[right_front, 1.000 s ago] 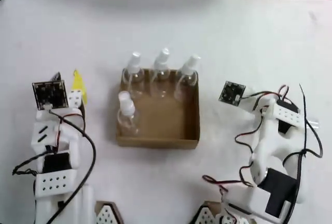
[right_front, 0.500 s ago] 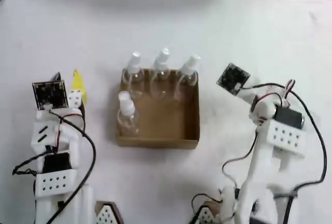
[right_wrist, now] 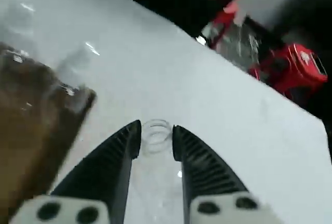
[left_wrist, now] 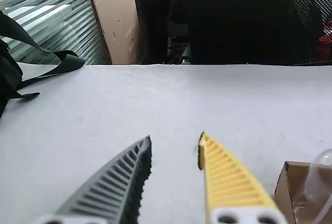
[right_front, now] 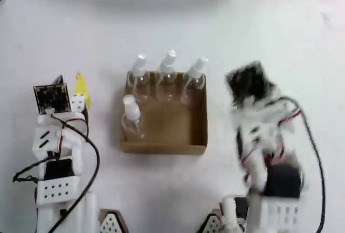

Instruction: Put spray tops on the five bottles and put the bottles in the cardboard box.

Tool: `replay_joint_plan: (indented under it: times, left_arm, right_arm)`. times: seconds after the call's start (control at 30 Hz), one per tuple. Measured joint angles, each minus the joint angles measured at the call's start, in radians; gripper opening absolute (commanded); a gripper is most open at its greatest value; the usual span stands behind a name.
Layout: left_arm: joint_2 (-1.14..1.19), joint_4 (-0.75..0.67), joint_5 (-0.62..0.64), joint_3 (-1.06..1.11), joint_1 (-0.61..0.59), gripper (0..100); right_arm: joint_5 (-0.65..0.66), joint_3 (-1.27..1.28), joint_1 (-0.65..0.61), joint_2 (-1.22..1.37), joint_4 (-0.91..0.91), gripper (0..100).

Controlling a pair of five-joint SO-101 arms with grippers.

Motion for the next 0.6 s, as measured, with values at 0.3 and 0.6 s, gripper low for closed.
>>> replay_joint_plan:
  times: [0.3, 0.6]
  left_arm:
    - [0.0, 0.0, 0.0, 0.0, 0.0, 15]
    - [0.0, 0.0, 0.0, 0.0, 0.0, 15]
  right_arm:
    - [-0.196, 0.041, -0.442, -0.334, -0.011, 1.6]
    - [-0.456, 0.239, -0.465, -0.33, -0.227, 1.6]
